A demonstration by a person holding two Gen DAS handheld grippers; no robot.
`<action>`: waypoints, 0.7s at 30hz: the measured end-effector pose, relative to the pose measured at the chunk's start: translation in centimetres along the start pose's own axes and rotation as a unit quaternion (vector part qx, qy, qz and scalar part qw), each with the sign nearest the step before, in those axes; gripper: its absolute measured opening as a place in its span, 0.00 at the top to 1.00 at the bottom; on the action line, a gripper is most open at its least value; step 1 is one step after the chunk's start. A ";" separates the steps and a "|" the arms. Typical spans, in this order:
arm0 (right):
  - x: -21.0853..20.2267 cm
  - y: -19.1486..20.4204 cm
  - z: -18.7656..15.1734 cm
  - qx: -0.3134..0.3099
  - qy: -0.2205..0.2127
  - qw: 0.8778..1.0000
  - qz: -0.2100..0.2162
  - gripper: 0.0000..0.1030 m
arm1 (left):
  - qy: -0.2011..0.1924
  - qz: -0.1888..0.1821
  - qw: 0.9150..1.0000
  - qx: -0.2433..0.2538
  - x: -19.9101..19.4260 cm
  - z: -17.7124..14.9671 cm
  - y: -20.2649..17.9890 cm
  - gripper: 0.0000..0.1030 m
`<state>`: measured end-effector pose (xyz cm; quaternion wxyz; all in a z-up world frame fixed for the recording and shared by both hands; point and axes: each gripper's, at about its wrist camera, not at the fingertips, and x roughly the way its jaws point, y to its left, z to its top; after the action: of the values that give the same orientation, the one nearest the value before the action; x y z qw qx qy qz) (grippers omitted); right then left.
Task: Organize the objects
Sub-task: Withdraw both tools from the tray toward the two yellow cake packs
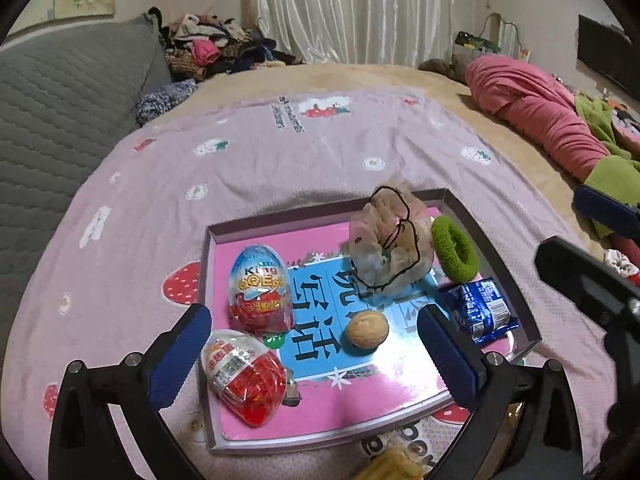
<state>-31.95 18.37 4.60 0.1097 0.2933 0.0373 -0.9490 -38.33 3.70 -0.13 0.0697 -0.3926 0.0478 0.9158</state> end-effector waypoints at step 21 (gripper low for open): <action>-14.0 2.5 1.0 -0.001 -0.055 0.998 -0.014 0.14 | -0.032 -0.031 0.998 -0.054 -13.8 -2.9 1.1 0.00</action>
<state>-20.68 18.42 13.26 0.0989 0.2400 0.0360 -0.9650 -26.97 0.99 7.93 0.0783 -0.3675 -0.0164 0.9266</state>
